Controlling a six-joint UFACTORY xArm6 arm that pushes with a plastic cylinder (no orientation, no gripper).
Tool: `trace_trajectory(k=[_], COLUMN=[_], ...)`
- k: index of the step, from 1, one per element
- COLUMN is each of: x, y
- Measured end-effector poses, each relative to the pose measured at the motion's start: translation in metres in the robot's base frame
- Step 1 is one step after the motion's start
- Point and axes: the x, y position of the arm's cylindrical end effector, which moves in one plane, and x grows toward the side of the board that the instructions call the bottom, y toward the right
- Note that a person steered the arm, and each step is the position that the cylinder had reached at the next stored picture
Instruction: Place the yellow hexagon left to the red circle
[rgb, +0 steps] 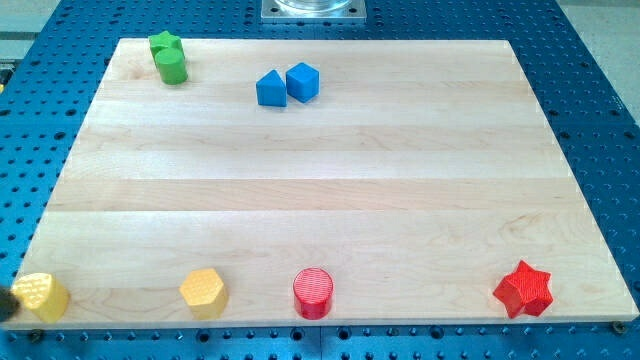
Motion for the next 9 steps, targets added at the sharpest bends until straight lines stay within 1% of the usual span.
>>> trace_trajectory(k=[1,2,3,4,7,9], x=[-0.029,-0.034,-0.023,0.002,0.002,0.001], y=[0.074,0.131,0.092,0.051,0.077,0.146])
